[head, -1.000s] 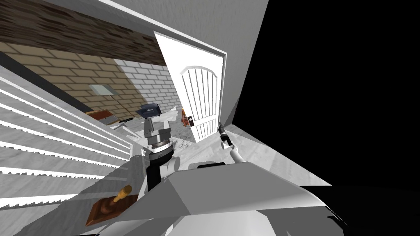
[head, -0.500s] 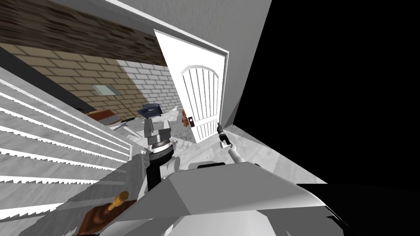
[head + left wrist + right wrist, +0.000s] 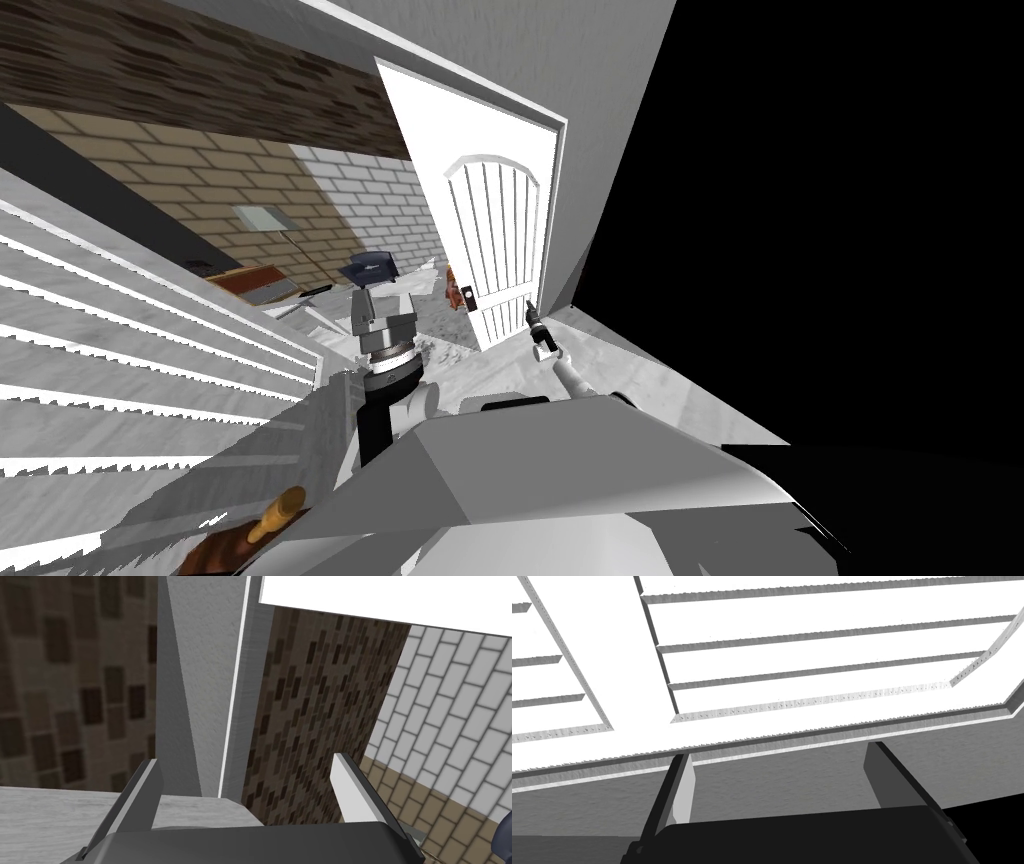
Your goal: Pull the door open
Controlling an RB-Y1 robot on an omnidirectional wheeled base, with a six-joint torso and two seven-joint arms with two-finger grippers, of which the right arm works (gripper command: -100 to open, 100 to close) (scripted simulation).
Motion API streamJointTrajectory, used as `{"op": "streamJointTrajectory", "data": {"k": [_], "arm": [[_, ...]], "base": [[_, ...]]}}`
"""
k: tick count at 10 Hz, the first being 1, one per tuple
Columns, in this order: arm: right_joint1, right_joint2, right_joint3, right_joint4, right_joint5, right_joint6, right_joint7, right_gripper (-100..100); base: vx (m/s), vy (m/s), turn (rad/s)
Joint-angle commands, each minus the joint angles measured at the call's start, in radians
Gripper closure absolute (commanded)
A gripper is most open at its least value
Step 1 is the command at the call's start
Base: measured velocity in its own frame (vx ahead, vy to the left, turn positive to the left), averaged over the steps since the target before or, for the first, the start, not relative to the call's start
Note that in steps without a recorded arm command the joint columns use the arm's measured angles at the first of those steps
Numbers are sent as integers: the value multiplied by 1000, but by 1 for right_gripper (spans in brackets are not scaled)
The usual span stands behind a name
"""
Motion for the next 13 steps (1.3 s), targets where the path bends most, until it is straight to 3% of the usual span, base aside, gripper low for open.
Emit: {"op": "streamJointTrajectory", "data": {"k": [1, 10, 13], "arm": [[-17, 3, 2, 29, -1, -3, 1, -100], [-125, 40, 26, 201, -7, 2, 9, -100], [-151, 52, 31, 241, -8, 3, 11, -100]], "base": [[41, 28, 31], [81, 73, 71], [80, 172, 98]]}}
